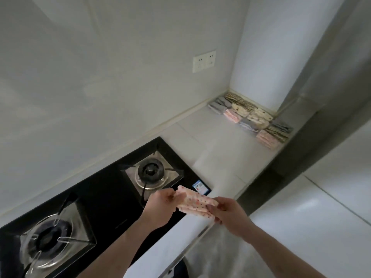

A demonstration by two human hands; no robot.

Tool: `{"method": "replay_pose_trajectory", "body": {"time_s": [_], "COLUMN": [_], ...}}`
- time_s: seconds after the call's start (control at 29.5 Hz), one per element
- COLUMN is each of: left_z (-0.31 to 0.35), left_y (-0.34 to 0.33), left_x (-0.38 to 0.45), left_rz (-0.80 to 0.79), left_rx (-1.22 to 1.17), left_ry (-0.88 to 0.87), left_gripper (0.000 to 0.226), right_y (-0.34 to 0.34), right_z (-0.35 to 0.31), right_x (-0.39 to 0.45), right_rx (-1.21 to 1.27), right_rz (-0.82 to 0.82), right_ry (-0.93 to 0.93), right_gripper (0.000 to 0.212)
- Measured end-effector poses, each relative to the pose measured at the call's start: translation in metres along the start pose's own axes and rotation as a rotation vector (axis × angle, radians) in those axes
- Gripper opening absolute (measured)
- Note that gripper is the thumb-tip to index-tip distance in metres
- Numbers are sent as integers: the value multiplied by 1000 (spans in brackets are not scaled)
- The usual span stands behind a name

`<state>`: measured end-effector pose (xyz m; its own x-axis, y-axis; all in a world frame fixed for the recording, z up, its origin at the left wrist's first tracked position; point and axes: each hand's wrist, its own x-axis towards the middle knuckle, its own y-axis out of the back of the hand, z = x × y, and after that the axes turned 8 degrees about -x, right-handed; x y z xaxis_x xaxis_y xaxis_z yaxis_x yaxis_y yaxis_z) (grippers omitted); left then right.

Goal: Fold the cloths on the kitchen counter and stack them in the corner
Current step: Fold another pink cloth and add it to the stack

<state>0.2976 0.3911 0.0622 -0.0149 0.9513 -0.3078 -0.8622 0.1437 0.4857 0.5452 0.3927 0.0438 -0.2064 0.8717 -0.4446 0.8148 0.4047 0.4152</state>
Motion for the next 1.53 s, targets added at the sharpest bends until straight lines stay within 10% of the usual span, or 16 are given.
{"method": "replay_pose_trajectory", "body": {"time_s": [0.44, 1.53], "left_z": [33, 117], "left_y": [-2, -68], "left_x": [112, 213], "left_rz": [-55, 441], "left_rx": [-9, -68], "left_ry": [53, 423], "left_gripper": [17, 3], "right_y": [112, 230], "right_z": [17, 22], "right_x": [99, 498], "right_rx": [140, 276], "right_rz": [236, 18], "right_ry": [-155, -527], "right_gripper": [12, 9]}}
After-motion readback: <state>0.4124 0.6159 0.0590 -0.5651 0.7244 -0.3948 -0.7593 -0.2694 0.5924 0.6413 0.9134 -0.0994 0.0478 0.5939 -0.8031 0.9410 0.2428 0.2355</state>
